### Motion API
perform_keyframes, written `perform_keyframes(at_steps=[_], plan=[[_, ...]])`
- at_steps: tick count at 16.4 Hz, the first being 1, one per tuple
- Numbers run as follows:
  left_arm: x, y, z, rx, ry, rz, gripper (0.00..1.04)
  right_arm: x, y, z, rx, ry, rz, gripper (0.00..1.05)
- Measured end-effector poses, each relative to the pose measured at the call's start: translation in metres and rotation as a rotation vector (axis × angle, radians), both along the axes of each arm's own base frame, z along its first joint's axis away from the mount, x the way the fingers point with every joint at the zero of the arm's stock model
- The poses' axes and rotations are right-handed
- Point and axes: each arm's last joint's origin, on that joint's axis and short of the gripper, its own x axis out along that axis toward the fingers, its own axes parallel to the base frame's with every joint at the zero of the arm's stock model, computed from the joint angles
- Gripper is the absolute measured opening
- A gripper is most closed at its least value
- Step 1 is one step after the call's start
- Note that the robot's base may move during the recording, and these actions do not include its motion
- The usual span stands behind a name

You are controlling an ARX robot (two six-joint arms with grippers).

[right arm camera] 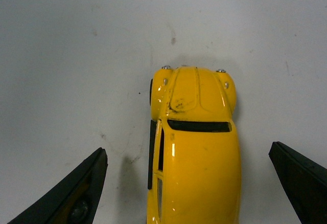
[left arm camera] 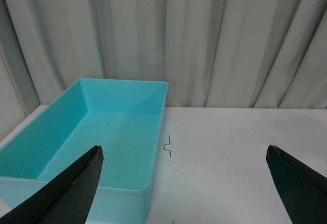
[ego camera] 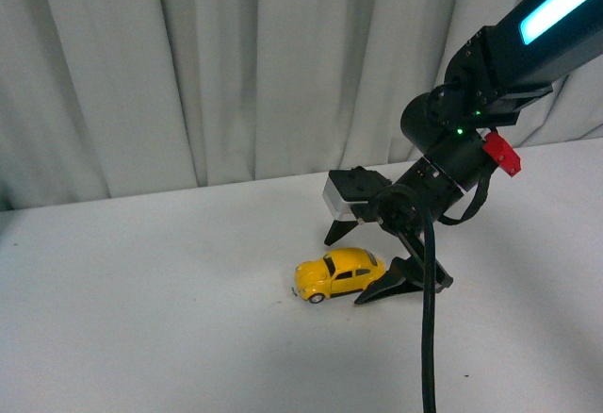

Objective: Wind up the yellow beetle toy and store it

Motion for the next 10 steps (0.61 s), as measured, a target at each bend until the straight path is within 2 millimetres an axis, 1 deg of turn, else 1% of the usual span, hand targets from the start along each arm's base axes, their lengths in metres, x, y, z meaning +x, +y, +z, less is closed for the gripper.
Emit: perform_keyframes(at_steps=[2, 3, 6, 7, 8, 10], plan=[[0.0, 0.0, 0.0, 0.0, 0.0, 0.0, 0.98, 0.001, 0.0028, 0.0003, -0.002, 0.0, -0.005, 0.98], [0.0, 0.0, 0.0, 0.0, 0.0, 0.0, 0.98, 0.0015, 0.0044, 0.0004, -0.002, -0.001, -0.007, 0.9], [0.0, 0.0, 0.0, 0.0, 0.0, 0.0, 0.98, 0.0023, 0.0053, -0.0005, -0.006, -0.001, -0.013, 0.57], [0.0, 0.0, 0.0, 0.0, 0.0, 0.0, 0.98, 0.0022, 0.0053, -0.0015, -0.005, 0.003, -0.016, 0.5], [0.0, 0.0, 0.0, 0.0, 0.0, 0.0, 0.98, 0.0022, 0.0054, -0.002, 0.0, 0.008, -0.021, 0.43], [0.0, 0.0, 0.0, 0.0, 0.0, 0.0, 0.98, 0.0022, 0.0054, -0.002, 0.0, 0.009, -0.022, 0.41]])
